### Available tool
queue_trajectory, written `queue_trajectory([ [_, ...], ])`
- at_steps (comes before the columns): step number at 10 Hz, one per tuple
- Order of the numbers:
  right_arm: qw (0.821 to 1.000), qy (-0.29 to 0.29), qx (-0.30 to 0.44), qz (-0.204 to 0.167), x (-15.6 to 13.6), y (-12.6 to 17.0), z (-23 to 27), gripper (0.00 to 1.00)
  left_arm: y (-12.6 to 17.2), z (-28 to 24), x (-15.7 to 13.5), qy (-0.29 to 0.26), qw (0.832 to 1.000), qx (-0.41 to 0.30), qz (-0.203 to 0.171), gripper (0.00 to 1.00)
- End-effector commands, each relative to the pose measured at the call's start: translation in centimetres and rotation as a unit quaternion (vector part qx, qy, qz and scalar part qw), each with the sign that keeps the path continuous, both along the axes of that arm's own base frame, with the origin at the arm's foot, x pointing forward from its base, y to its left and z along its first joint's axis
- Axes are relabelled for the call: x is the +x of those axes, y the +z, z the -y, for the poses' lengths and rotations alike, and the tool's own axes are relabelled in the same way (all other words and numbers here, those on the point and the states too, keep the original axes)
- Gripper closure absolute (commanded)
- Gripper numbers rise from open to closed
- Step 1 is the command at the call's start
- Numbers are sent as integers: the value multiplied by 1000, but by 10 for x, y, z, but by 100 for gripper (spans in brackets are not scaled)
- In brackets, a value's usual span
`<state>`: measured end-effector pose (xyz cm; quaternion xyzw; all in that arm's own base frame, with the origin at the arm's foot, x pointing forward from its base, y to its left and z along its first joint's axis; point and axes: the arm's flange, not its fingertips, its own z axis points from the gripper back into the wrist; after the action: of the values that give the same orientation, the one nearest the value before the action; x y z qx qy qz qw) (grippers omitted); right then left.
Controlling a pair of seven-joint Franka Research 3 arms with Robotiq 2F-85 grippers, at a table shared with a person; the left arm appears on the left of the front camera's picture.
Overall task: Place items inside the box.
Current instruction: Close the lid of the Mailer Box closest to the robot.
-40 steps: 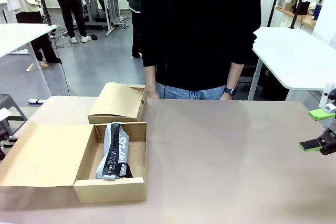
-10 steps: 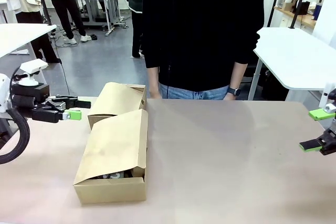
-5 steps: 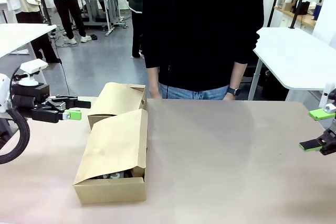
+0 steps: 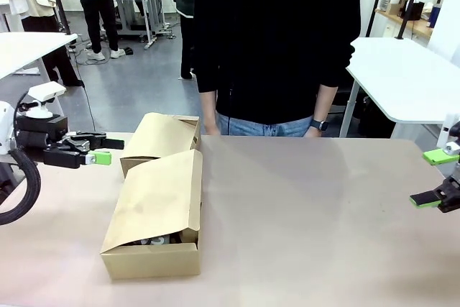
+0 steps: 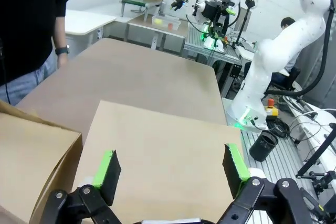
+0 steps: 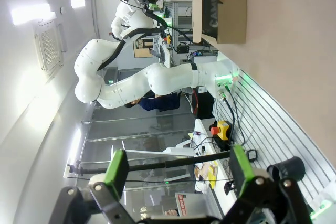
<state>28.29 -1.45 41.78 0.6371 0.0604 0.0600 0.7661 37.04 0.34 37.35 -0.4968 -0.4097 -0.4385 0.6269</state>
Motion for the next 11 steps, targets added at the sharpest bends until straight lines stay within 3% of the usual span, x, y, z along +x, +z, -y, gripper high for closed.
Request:
queue_trajectory([
  [1,1000,-6,9,-10,0,6,-1,0,3,-30,14,6,996,-15,-82,0],
  [3,1000,-6,9,-10,0,6,-1,0,8,-57,12,32,979,-24,-200,0],
  [4,1000,-6,9,-10,0,6,-1,0,6,-72,11,47,956,-48,-287,0],
  [6,1000,-6,9,-10,0,6,-1,0,1,-108,6,71,915,-137,-374,0],
  [7,1000,-6,9,-10,0,6,-1,0,0,-121,4,102,904,-156,-384,0],
  [8,1000,-6,9,-10,0,6,-1,0,-6,-135,-1,78,892,-213,-390,0],
  [9,1000,-6,9,-10,0,6,-1,0,-9,-112,0,70,919,-110,-372,0],
  [11,1000,-6,9,-10,0,6,-1,0,-9,-112,0,70,919,-110,-372,0],
])
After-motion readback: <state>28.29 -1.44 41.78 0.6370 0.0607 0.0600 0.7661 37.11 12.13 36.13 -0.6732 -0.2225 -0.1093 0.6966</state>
